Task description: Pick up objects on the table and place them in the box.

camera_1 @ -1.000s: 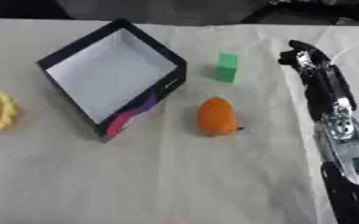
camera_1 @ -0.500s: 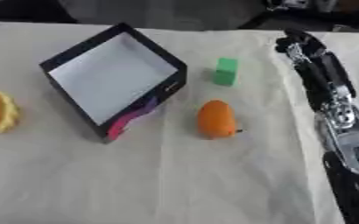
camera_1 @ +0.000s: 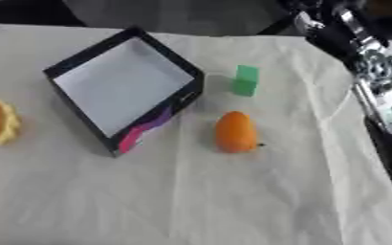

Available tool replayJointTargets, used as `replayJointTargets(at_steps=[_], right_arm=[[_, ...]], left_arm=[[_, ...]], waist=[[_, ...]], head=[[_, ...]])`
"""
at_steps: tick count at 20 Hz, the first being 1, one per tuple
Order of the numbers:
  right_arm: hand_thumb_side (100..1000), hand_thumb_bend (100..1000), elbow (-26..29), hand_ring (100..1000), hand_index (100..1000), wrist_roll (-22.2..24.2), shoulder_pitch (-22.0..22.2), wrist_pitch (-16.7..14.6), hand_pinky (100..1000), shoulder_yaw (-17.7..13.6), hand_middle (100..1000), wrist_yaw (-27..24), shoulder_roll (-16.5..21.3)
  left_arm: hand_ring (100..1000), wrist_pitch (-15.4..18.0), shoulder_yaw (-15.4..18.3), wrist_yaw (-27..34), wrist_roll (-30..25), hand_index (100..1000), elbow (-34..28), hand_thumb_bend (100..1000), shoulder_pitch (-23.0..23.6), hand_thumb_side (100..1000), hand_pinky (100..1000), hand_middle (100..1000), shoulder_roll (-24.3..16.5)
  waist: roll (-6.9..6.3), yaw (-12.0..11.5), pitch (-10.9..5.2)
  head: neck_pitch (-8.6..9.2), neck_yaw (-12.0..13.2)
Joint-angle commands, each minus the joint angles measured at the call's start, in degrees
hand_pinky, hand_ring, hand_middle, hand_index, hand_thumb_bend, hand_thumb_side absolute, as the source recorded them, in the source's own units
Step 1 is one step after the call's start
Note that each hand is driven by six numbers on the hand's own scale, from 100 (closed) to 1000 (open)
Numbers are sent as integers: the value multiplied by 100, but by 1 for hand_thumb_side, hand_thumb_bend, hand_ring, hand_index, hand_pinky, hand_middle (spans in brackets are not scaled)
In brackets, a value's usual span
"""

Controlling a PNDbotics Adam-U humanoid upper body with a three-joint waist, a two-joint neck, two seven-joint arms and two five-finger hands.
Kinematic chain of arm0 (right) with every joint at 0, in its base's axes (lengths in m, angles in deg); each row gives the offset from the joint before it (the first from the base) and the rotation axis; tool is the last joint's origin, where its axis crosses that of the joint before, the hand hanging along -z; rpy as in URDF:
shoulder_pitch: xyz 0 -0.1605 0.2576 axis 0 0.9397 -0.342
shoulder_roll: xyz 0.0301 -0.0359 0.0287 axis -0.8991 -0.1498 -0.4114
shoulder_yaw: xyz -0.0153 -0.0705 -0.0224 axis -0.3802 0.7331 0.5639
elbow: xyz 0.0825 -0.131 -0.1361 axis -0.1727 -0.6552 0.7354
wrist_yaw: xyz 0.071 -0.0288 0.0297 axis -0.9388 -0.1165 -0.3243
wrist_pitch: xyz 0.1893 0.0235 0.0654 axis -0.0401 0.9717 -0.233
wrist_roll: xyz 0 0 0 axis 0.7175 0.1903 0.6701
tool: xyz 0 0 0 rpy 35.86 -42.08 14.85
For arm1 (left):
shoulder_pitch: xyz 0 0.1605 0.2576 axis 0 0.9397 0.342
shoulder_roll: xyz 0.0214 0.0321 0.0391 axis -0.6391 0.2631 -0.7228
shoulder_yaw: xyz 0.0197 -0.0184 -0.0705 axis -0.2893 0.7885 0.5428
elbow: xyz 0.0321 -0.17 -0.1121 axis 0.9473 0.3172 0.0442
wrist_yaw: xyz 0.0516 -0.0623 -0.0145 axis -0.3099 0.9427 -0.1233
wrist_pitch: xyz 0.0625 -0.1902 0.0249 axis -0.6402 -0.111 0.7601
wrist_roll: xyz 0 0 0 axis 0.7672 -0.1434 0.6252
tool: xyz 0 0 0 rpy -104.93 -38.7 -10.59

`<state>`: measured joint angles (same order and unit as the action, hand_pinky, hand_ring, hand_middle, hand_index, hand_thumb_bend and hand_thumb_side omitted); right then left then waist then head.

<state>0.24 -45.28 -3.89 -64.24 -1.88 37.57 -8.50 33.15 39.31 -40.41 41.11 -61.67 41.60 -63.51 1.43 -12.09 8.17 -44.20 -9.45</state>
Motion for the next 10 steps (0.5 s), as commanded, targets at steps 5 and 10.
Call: replayJointTargets(at_steps=[5,10], right_arm=[[602,100,-1041,857,904,633,-852,-182,953,404,818,692,707],[516,100,-1831,866,920,1119,-1438,-653,940,718,834,1177,715]], left_arm=[[764,-4,-30,11,-46,875,-48,100,-38,758,860,792,-150],[765,-1,-37,7,-55,875,-53,100,-33,758,859,792,-155]], waist=[[57,-37,-164],[67,-51,-160]], head=[[8,-127],[8,-174]])
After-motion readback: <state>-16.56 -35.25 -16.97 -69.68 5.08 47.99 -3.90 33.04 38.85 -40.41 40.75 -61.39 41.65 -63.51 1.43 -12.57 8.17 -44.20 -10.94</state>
